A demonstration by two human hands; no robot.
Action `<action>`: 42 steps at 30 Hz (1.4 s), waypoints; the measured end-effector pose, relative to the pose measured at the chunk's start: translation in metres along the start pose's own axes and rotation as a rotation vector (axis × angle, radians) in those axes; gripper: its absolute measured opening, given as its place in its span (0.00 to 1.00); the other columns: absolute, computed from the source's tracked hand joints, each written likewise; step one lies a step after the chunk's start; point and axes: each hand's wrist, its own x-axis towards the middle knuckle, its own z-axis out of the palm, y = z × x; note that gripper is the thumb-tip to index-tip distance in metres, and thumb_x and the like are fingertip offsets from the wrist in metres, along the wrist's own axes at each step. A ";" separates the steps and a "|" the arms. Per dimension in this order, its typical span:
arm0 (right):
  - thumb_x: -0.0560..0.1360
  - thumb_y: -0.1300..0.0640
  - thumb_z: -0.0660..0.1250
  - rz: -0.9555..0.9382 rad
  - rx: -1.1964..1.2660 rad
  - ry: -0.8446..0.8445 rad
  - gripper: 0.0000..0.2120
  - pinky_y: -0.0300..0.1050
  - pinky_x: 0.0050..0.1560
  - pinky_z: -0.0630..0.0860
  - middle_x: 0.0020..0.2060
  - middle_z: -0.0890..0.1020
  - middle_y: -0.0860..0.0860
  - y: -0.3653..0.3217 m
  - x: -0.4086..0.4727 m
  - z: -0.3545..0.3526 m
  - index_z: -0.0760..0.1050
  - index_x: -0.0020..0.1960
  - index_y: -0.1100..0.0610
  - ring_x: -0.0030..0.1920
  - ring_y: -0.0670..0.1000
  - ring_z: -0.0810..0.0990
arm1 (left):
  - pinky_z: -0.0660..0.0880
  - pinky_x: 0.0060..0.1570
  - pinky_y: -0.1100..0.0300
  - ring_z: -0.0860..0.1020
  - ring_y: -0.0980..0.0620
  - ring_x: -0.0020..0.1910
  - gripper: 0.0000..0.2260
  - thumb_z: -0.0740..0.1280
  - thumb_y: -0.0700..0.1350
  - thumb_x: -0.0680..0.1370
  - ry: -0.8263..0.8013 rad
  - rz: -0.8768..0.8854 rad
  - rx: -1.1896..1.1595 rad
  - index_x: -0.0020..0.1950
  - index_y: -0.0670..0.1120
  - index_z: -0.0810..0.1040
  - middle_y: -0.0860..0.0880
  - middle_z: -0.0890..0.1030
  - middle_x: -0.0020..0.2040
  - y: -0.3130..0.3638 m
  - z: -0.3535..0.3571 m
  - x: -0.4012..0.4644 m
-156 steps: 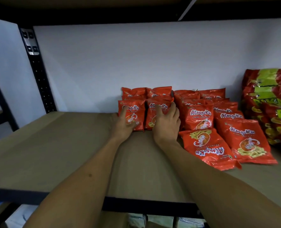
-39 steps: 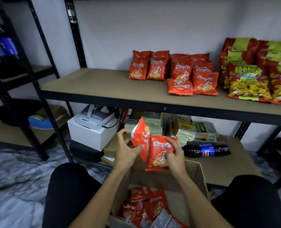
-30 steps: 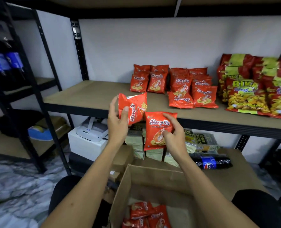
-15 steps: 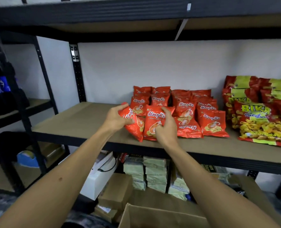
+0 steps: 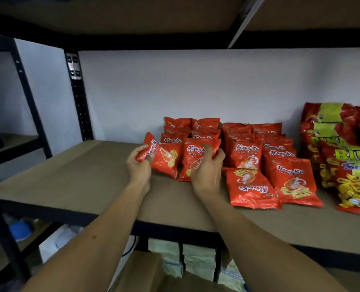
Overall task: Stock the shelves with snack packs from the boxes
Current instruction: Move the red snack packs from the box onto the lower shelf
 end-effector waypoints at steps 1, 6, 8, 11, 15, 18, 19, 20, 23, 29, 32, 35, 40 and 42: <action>0.70 0.71 0.69 0.010 0.000 0.008 0.36 0.56 0.64 0.72 0.73 0.56 0.63 0.002 0.007 0.002 0.62 0.74 0.56 0.67 0.65 0.69 | 0.78 0.44 0.65 0.79 0.53 0.47 0.16 0.69 0.29 0.74 -0.049 0.000 0.021 0.54 0.47 0.80 0.46 0.80 0.54 -0.004 0.003 0.010; 0.68 0.74 0.66 0.043 0.057 0.141 0.37 0.53 0.67 0.70 0.74 0.56 0.63 0.010 0.040 0.019 0.67 0.73 0.52 0.69 0.64 0.67 | 0.76 0.58 0.51 0.80 0.47 0.49 0.16 0.67 0.28 0.74 -0.380 -0.074 0.094 0.60 0.39 0.78 0.40 0.80 0.57 -0.016 0.015 0.064; 0.70 0.73 0.64 0.072 0.059 0.126 0.35 0.55 0.67 0.70 0.74 0.54 0.63 0.011 0.051 0.023 0.66 0.73 0.50 0.69 0.64 0.67 | 0.75 0.59 0.50 0.80 0.48 0.49 0.15 0.67 0.27 0.74 -0.442 -0.082 0.141 0.58 0.40 0.79 0.40 0.80 0.56 -0.017 0.020 0.081; 0.73 0.68 0.65 0.087 0.002 0.090 0.34 0.56 0.68 0.68 0.75 0.50 0.63 0.021 0.072 0.025 0.62 0.75 0.48 0.70 0.66 0.64 | 0.77 0.55 0.56 0.80 0.49 0.50 0.14 0.68 0.29 0.73 -0.467 -0.021 0.224 0.53 0.44 0.82 0.42 0.81 0.56 -0.025 0.041 0.102; 0.80 0.55 0.60 0.019 -0.096 0.113 0.24 0.57 0.67 0.69 0.76 0.47 0.64 0.036 0.081 0.031 0.61 0.75 0.48 0.70 0.66 0.63 | 0.78 0.43 0.69 0.81 0.63 0.39 0.16 0.69 0.28 0.73 -0.446 0.171 0.339 0.57 0.43 0.80 0.47 0.82 0.50 -0.036 0.062 0.112; 0.79 0.55 0.62 0.009 -0.106 0.098 0.24 0.56 0.65 0.70 0.76 0.48 0.63 0.043 0.083 0.032 0.63 0.75 0.49 0.68 0.65 0.66 | 0.76 0.43 0.69 0.80 0.66 0.38 0.15 0.67 0.27 0.74 -0.459 0.320 0.405 0.54 0.44 0.82 0.57 0.83 0.41 -0.036 0.071 0.121; 0.79 0.57 0.62 0.007 -0.110 0.119 0.24 0.56 0.65 0.70 0.76 0.50 0.63 0.044 0.083 0.031 0.64 0.74 0.50 0.68 0.64 0.67 | 0.76 0.44 0.69 0.79 0.67 0.38 0.15 0.67 0.27 0.74 -0.464 0.363 0.430 0.52 0.45 0.82 0.62 0.82 0.39 -0.035 0.074 0.123; 0.78 0.59 0.63 0.006 -0.120 0.145 0.25 0.56 0.65 0.69 0.76 0.51 0.62 0.045 0.085 0.030 0.65 0.74 0.50 0.68 0.64 0.67 | 0.75 0.45 0.71 0.79 0.67 0.39 0.15 0.66 0.27 0.74 -0.473 0.402 0.455 0.51 0.45 0.83 0.63 0.82 0.39 -0.033 0.077 0.122; 0.77 0.61 0.63 0.019 -0.168 0.181 0.26 0.57 0.64 0.68 0.76 0.53 0.61 0.047 0.087 0.029 0.65 0.73 0.50 0.67 0.63 0.67 | 0.77 0.51 0.66 0.80 0.62 0.46 0.16 0.65 0.29 0.76 -0.502 0.473 0.526 0.50 0.50 0.84 0.50 0.83 0.48 -0.043 0.085 0.123; 0.81 0.52 0.60 -0.013 -0.211 0.062 0.23 0.62 0.67 0.67 0.78 0.45 0.61 0.052 0.090 0.035 0.61 0.74 0.43 0.73 0.64 0.59 | 0.73 0.61 0.54 0.74 0.52 0.59 0.21 0.61 0.45 0.82 -0.431 0.355 0.584 0.75 0.54 0.63 0.47 0.73 0.65 -0.079 0.084 0.114; 0.81 0.48 0.58 0.030 -0.238 0.011 0.23 0.63 0.69 0.65 0.77 0.45 0.62 0.054 0.086 0.042 0.59 0.75 0.41 0.75 0.65 0.56 | 0.73 0.62 0.50 0.75 0.53 0.60 0.21 0.56 0.50 0.83 -0.479 0.314 0.621 0.76 0.55 0.58 0.50 0.73 0.68 -0.084 0.079 0.112; 0.81 0.50 0.59 0.029 -0.272 0.063 0.23 0.63 0.69 0.64 0.76 0.47 0.65 0.053 0.087 0.046 0.60 0.75 0.43 0.75 0.66 0.56 | 0.75 0.59 0.47 0.78 0.48 0.58 0.20 0.57 0.54 0.82 -0.436 0.317 0.623 0.74 0.57 0.59 0.49 0.77 0.64 -0.084 0.079 0.116; 0.80 0.54 0.62 -0.028 -0.316 0.163 0.24 0.59 0.74 0.54 0.76 0.48 0.68 0.058 0.097 0.048 0.62 0.75 0.51 0.77 0.67 0.48 | 0.72 0.63 0.46 0.74 0.43 0.65 0.27 0.53 0.60 0.82 -0.348 0.221 0.619 0.78 0.55 0.49 0.46 0.71 0.71 -0.081 0.092 0.108; 0.80 0.54 0.61 -0.054 -0.328 0.159 0.25 0.58 0.75 0.50 0.76 0.48 0.68 0.059 0.102 0.051 0.62 0.75 0.54 0.77 0.66 0.47 | 0.70 0.65 0.45 0.71 0.43 0.68 0.28 0.51 0.61 0.81 -0.307 0.174 0.614 0.79 0.54 0.47 0.45 0.68 0.74 -0.082 0.092 0.106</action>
